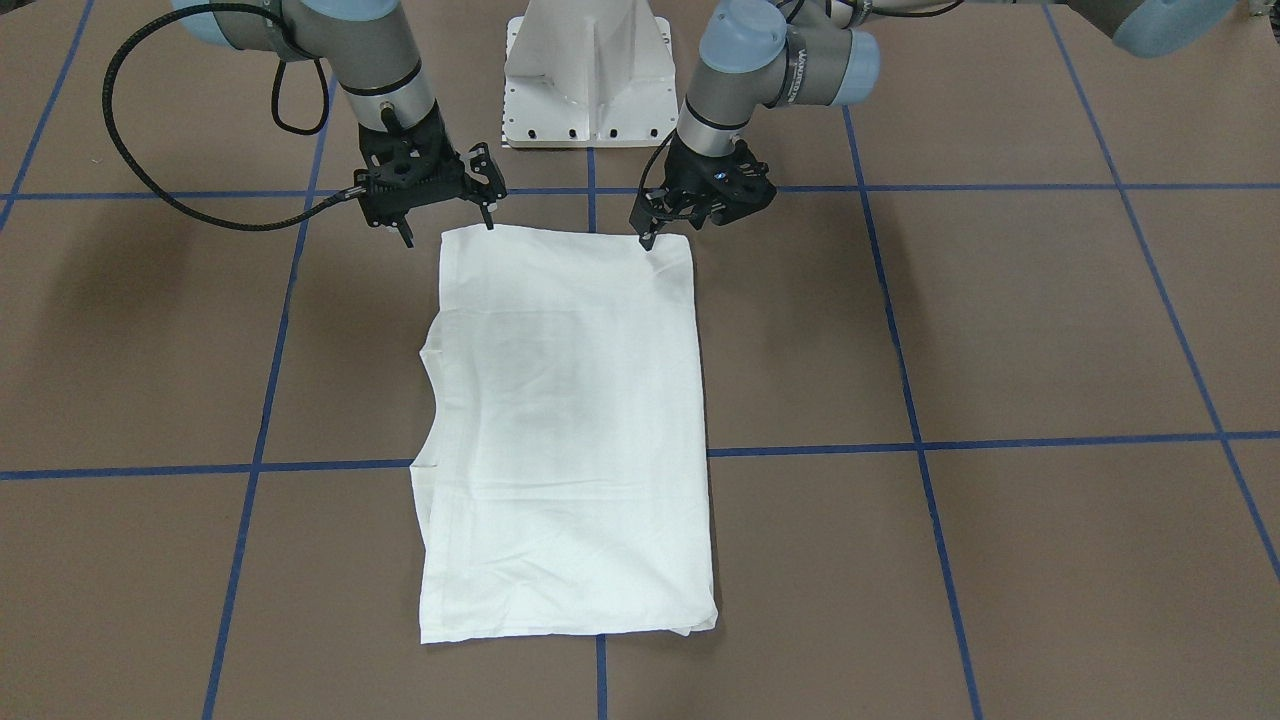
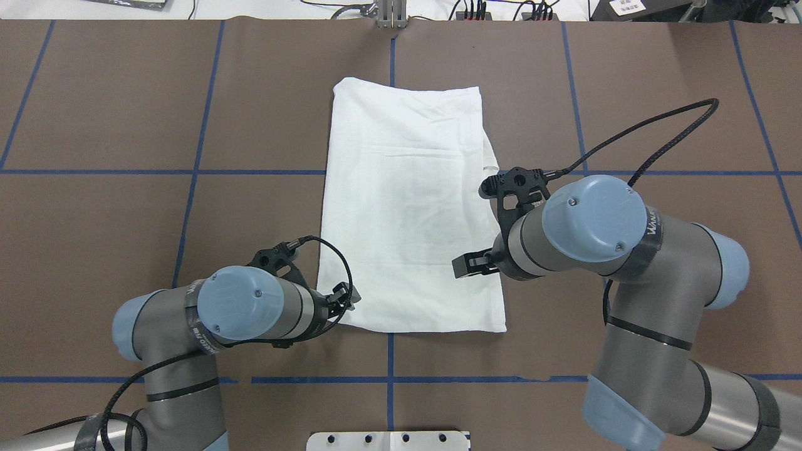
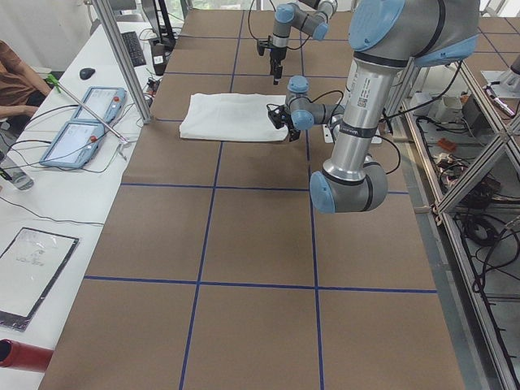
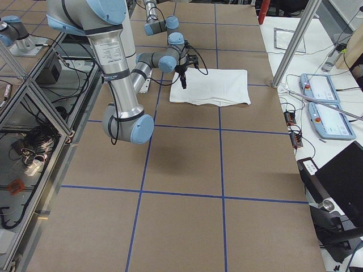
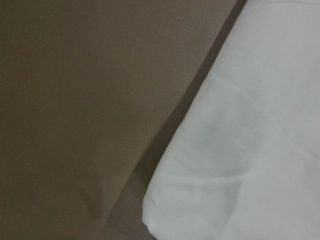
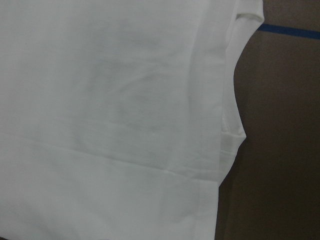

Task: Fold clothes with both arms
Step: 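Lower both grippers to the shirt's near edge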

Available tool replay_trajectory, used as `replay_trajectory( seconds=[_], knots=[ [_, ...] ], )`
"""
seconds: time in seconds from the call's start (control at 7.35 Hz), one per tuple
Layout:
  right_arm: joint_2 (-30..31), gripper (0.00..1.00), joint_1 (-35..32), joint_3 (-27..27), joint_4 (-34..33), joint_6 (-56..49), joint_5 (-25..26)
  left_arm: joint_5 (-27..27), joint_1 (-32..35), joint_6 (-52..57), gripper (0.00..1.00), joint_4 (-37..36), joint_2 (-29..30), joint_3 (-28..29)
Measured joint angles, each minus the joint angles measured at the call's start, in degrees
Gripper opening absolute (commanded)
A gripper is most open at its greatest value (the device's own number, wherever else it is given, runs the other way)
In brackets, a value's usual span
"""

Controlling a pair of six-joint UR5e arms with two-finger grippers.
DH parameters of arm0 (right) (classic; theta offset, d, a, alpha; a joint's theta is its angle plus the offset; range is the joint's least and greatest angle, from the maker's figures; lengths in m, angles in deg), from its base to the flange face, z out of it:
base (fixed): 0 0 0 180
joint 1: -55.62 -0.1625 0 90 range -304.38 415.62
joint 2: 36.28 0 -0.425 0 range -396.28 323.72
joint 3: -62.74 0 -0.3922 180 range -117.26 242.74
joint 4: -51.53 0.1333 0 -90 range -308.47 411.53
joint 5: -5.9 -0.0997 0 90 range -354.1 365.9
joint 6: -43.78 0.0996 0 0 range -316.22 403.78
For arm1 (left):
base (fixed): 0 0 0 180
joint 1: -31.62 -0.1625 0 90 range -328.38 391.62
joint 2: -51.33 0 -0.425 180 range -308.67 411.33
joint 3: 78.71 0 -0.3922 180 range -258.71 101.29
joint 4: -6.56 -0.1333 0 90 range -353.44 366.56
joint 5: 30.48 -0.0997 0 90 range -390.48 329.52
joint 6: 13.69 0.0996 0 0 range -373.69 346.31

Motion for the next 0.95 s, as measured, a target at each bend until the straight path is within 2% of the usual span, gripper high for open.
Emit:
replay_trajectory(
  seconds=[0.14,0.41,0.54,0.82,0.95],
  knots=[
    [0.0,1.00,0.0,0.0,0.0,0.0,0.0,-0.7,0.0,0.2,0.74,-0.1,0.0,0.4],
    [0.1,1.00,-0.1,0.1,0.0,0.0,0.0,-1.1,0.2,0.4,0.57,-0.2,0.1,0.7],
    [0.3,1.00,-0.2,0.1,0.0,0.0,0.0,-1.2,0.3,0.4,0.43,-0.2,0.1,0.8],
    [0.5,1.00,-0.2,0.2,0.0,0.0,0.0,-1.2,0.4,0.4,0.06,-0.3,0.1,0.8],
    [0.5,1.00,-0.2,0.2,0.0,0.0,0.0,-1.2,0.5,0.4,0.00,-0.3,0.2,0.8]
  ],
)
